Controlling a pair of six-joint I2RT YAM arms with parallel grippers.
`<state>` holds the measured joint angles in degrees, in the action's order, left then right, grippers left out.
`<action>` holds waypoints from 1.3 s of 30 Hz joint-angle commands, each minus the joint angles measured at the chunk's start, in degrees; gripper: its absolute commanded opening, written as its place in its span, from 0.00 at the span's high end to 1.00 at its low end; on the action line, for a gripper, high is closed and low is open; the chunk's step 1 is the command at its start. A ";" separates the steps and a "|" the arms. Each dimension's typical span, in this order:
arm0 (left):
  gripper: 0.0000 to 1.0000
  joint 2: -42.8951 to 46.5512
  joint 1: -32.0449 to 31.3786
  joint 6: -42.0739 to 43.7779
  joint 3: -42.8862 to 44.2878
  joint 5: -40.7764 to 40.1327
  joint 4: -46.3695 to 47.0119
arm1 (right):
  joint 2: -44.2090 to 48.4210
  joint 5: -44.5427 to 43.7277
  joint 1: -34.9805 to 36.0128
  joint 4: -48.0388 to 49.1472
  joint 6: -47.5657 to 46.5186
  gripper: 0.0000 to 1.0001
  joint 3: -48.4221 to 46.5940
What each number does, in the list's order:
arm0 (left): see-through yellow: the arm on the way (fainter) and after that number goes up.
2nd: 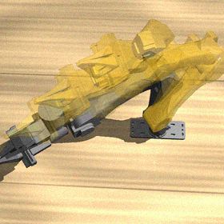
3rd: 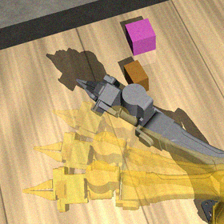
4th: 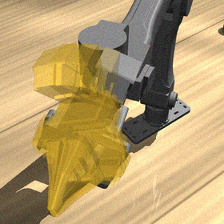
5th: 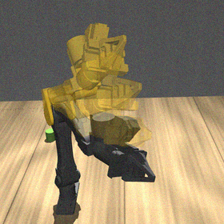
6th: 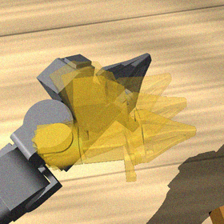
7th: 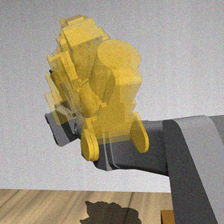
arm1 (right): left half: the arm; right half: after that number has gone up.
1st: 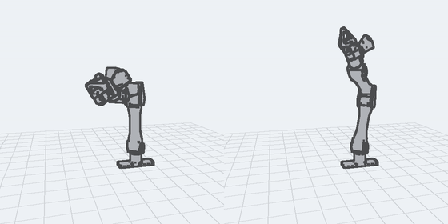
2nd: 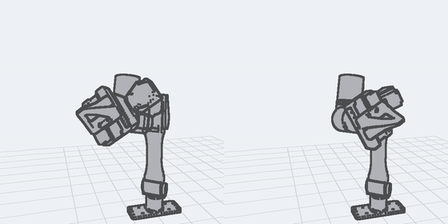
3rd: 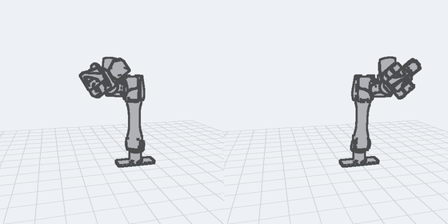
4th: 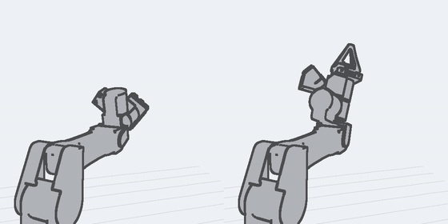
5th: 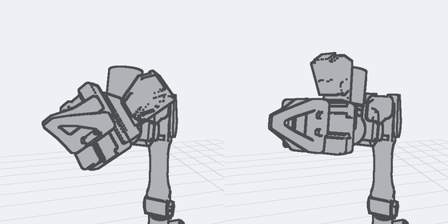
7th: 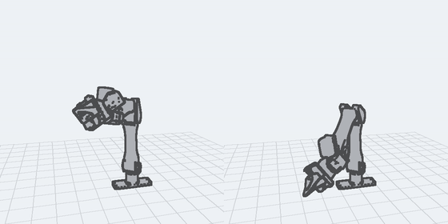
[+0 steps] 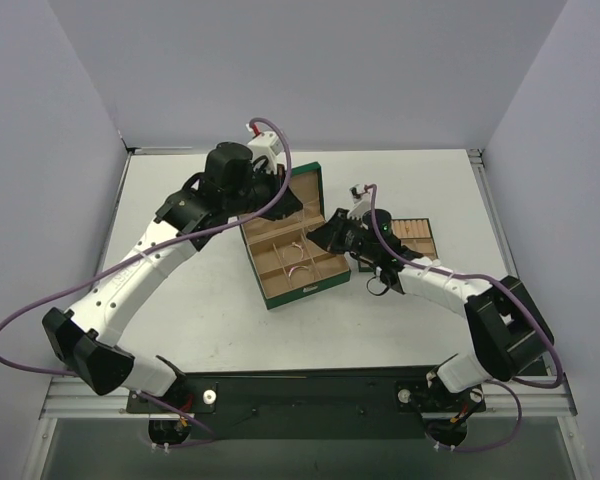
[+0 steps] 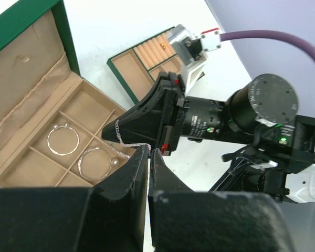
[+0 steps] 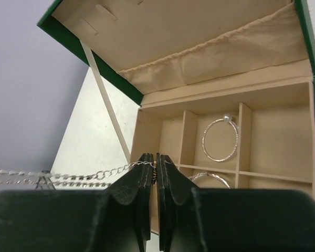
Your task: Organize the mixed jewelry
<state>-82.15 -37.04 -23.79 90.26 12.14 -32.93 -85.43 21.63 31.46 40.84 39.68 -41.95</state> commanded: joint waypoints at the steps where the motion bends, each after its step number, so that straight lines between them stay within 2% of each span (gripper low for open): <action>1: 1.00 3.66 -0.14 -0.73 -3.06 -3.08 1.73 | 5.27 -2.72 -0.70 -3.38 -4.96 1.00 -1.28; 7: 1.00 8.49 -0.05 -3.71 -16.06 -8.10 5.41 | 8.26 -6.77 -1.75 -16.74 -14.27 1.00 -8.66; 15: 1.00 9.55 -0.05 -7.50 -29.25 -8.80 16.83 | 5.81 -8.44 -1.93 -24.39 -20.86 1.00 -15.87; 20: 0.70 6.84 0.03 -8.20 -31.99 -10.12 22.90 | 2.99 -7.57 -1.84 -28.08 -25.60 1.00 -22.19; 26: 0.48 3.15 1.00 -6.18 -29.97 -11.70 26.77 | -2.11 -6.42 -1.93 -31.35 -27.99 1.00 -27.99; 31: 0.41 0.15 3.37 -6.18 -29.09 -8.55 31.68 | -7.03 -4.67 -1.84 -35.56 -30.89 1.00 -34.24; 33: 0.32 -1.17 4.68 -6.00 -29.00 -6.97 35.70 | -8.44 -4.57 -1.76 -37.32 -32.20 1.00 -36.52; 39: 0.28 -6.44 9.26 -6.79 -27.68 2.61 45.21 | -10.28 -2.74 -1.76 -40.66 -35.37 1.00 -41.71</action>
<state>-86.00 -30.26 -30.61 58.89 7.64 0.64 -95.74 16.29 29.65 2.22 7.86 -78.37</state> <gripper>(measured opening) 0.712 0.059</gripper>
